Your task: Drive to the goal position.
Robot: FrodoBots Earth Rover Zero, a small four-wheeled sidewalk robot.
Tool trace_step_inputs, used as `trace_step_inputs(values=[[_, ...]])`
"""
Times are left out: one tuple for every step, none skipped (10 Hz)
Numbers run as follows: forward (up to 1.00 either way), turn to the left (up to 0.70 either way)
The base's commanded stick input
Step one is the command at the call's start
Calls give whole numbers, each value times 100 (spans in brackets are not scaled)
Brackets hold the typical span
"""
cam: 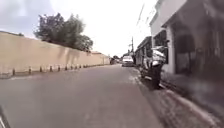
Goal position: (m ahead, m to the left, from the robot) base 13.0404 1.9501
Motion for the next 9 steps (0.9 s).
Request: trace_step_inputs(values=[[70, 1], [70, 1], [70, 1], [70, 1], [70, 1], [70, 1], [70, 1], [70, 1], [70, 1]])
